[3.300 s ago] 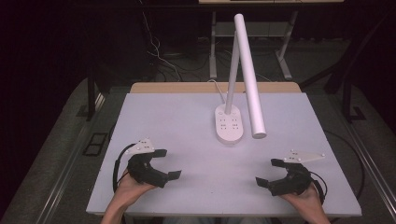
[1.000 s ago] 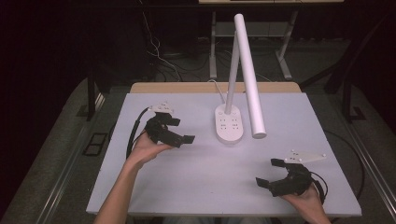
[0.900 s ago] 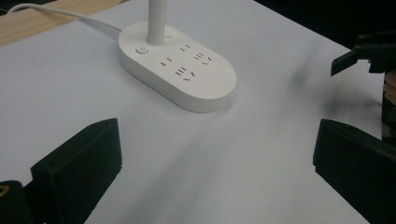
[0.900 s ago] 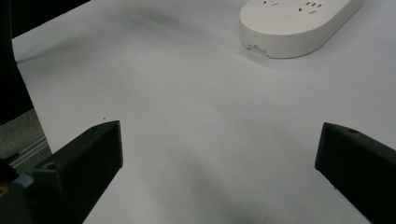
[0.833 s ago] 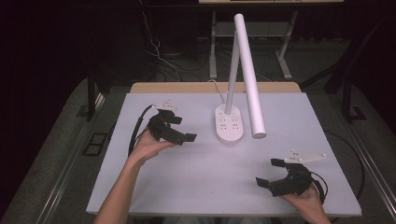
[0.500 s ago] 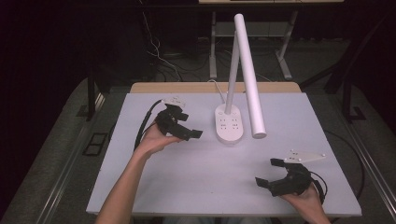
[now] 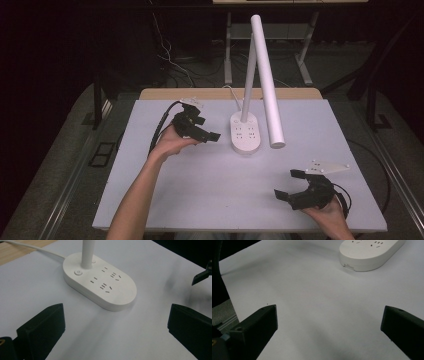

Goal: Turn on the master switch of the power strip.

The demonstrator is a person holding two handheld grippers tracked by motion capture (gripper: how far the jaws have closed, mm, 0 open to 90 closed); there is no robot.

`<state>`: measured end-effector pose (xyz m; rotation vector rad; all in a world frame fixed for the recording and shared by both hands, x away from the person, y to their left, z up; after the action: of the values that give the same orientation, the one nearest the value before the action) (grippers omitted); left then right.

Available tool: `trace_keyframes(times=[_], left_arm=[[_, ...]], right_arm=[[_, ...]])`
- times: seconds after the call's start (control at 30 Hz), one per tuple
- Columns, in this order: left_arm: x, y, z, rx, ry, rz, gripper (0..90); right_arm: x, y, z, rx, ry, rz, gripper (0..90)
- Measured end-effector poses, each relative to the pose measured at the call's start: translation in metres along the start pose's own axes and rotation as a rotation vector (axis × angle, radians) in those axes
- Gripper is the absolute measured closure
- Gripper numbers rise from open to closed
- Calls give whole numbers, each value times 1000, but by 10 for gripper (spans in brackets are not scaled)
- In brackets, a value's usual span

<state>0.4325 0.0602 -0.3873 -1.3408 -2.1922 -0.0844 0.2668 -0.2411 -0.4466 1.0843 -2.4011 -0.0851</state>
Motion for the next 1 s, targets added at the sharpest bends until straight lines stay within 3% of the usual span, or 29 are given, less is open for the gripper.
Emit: trace_keyframes(times=[0.57,1.0], left_arm=[[-8,23,-20,31,3,-15,4],[-22,32,-37,43,-6,-22,10]], right_arm=[[2,-1,0,3,-4,0,2],[3,-1,0,-1,-7,1,3]])
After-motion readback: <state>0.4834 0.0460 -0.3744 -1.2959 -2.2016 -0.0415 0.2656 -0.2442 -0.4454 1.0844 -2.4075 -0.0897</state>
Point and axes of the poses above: each handheld gripper's, and its own axes: x roughly backward along the jaws, z roughly out of its underside, y roughly to its left, the point moved 5 cm from there along -x, roughly forward along the jaws, and after that the axes turned 10 degrees about -y, right-handed, at the moved point
